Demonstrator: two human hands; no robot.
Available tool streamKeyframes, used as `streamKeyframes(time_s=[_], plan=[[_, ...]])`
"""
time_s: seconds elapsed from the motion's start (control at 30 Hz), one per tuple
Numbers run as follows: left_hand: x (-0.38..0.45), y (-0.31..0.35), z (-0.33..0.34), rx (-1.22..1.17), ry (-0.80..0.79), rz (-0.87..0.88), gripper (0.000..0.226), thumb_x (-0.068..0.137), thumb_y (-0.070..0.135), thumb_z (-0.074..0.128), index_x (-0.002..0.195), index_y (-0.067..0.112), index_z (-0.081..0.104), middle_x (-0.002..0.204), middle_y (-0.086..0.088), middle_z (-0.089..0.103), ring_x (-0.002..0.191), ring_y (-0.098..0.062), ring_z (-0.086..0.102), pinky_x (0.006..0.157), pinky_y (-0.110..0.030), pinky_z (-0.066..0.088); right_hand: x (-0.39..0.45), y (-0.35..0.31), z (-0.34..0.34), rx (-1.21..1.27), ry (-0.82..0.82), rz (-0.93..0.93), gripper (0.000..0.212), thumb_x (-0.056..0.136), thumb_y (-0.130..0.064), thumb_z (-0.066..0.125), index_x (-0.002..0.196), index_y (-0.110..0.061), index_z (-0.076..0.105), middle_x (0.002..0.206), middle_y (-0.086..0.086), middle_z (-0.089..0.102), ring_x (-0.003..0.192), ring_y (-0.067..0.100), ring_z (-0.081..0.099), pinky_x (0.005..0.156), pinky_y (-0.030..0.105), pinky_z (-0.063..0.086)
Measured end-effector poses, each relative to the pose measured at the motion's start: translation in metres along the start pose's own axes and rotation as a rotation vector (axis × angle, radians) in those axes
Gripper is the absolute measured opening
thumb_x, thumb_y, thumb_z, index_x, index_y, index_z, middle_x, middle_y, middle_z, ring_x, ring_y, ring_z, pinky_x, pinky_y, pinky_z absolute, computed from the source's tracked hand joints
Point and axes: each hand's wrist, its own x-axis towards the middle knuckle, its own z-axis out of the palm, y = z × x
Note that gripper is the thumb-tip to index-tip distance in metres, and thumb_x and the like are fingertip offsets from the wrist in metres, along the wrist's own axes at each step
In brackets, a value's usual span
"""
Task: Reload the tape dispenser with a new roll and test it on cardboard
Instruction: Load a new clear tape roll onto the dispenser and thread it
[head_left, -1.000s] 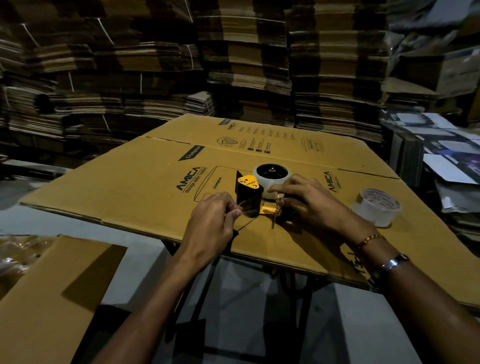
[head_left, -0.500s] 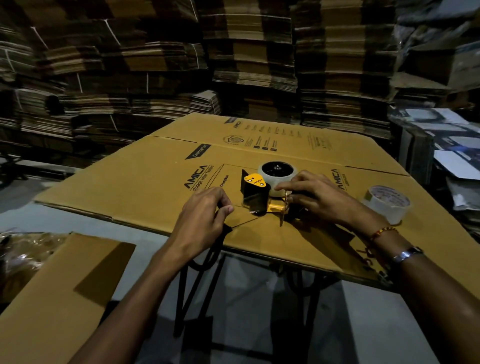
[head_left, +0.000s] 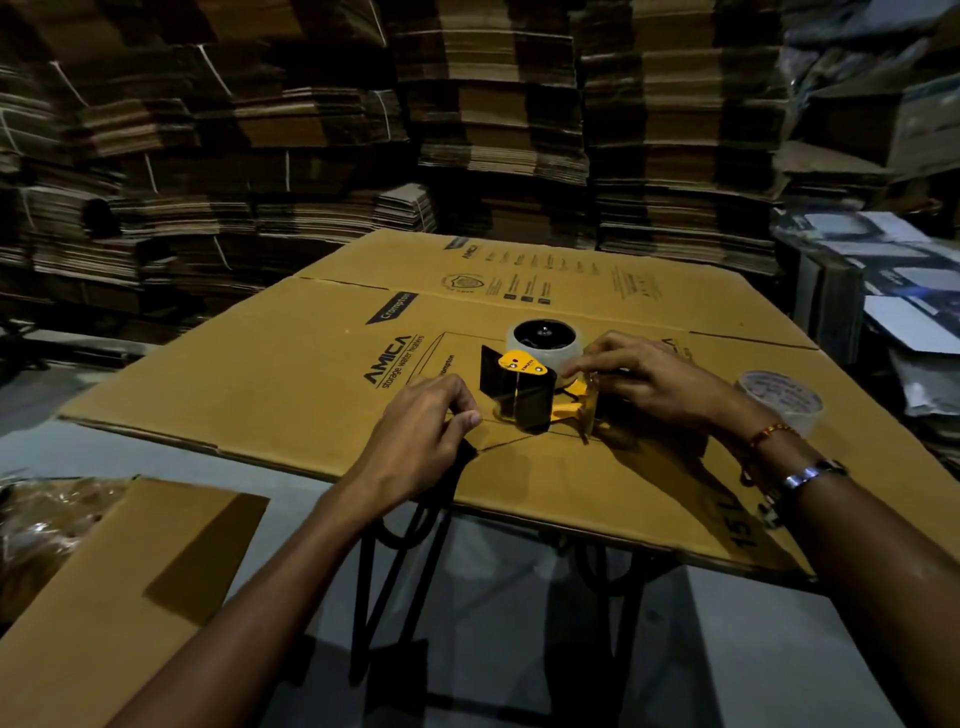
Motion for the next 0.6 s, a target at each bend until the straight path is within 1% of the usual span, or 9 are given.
streamKeyframes(time_s=[0.07,0.13,0.2,0.3,0.37,0.43,0.5,0.57,0.6], plan=[[0.009,-0.01,0.002,-0.04,-0.014,-0.002,0.01,0.094,0.022,0.061,0.085,0.021,0.057,0.096,0.005,0.057,0.097,-0.017,0.052,0.082,-0.036,0.046,0.002,0.003,0.001,0.002,0.013,-0.007,0.039,0.098,-0.007,0.052,0.128,-0.03,0.064,0.129,-0.004,0.051,0.121,0.013,0.047,0.105,0.037,0.043],[0.017,-0.02,0.004,-0.087,-0.011,0.006,0.009,0.093,0.021,0.061,0.085,0.019,0.059,0.108,0.002,0.055,0.106,-0.018,0.053,0.088,-0.046,0.051,0.002,0.005,0.002,0.04,0.027,0.003,0.039,0.099,-0.009,0.051,0.128,-0.031,0.063,0.13,-0.005,0.05,0.122,0.012,0.047,0.103,0.03,0.042],[0.025,-0.026,0.005,-0.076,-0.006,0.003,0.007,0.093,0.02,0.062,0.087,0.015,0.062,0.124,-0.001,0.053,0.118,-0.017,0.05,0.095,-0.048,0.048,0.002,0.005,0.004,0.072,0.031,0.008,0.037,0.099,-0.011,0.049,0.127,-0.032,0.063,0.129,-0.007,0.05,0.121,0.01,0.046,0.097,0.02,0.039],[0.038,-0.031,0.005,-0.084,-0.019,-0.012,0.007,0.094,0.02,0.062,0.09,0.014,0.063,0.144,-0.005,0.046,0.134,-0.02,0.042,0.105,-0.043,0.041,0.003,0.006,0.006,0.055,0.035,0.004,0.037,0.1,-0.012,0.048,0.126,-0.032,0.062,0.127,-0.011,0.049,0.119,0.006,0.045,0.091,0.013,0.037],[0.046,-0.034,0.008,-0.084,-0.032,-0.011,0.007,0.094,0.02,0.061,0.092,0.013,0.062,0.146,-0.004,0.047,0.136,-0.017,0.04,0.106,-0.037,0.035,0.003,0.006,0.006,0.036,0.044,-0.003,0.036,0.1,-0.014,0.048,0.126,-0.036,0.061,0.125,-0.015,0.048,0.116,0.001,0.044,0.091,0.012,0.035],[0.052,-0.037,0.012,-0.132,-0.042,-0.014,0.006,0.094,0.018,0.061,0.092,0.012,0.063,0.143,-0.003,0.051,0.133,-0.015,0.043,0.105,-0.034,0.035,0.003,0.007,0.006,0.03,0.04,-0.011,0.037,0.099,-0.016,0.048,0.125,-0.04,0.06,0.123,-0.018,0.047,0.114,-0.006,0.042,0.093,0.011,0.032],[0.056,-0.039,0.015,-0.214,-0.054,-0.022,0.005,0.094,0.014,0.061,0.09,0.012,0.063,0.138,-0.003,0.055,0.128,-0.012,0.048,0.105,-0.035,0.041,0.003,0.008,0.005,0.03,0.027,-0.008,0.037,0.099,-0.019,0.047,0.126,-0.04,0.06,0.125,-0.016,0.047,0.118,0.0,0.042,0.099,0.019,0.032],[0.058,-0.041,0.017,-0.271,-0.065,-0.032,0.005,0.094,0.012,0.06,0.09,0.011,0.063,0.13,-0.004,0.06,0.121,-0.01,0.053,0.099,-0.03,0.046,0.003,0.011,0.005,0.024,0.018,0.004,0.037,0.099,-0.021,0.047,0.128,-0.039,0.061,0.128,-0.014,0.048,0.124,0.01,0.042,0.103,0.031,0.034],[0.059,-0.041,0.018,-0.286,-0.066,-0.035,0.004,0.094,0.011,0.06,0.091,0.01,0.063,0.126,-0.004,0.062,0.118,-0.01,0.054,0.096,-0.027,0.047,0.003,0.012,0.005,0.021,0.013,0.008,0.037,0.099,-0.02,0.047,0.128,-0.039,0.06,0.129,-0.013,0.047,0.125,0.012,0.041,0.104,0.033,0.034]])
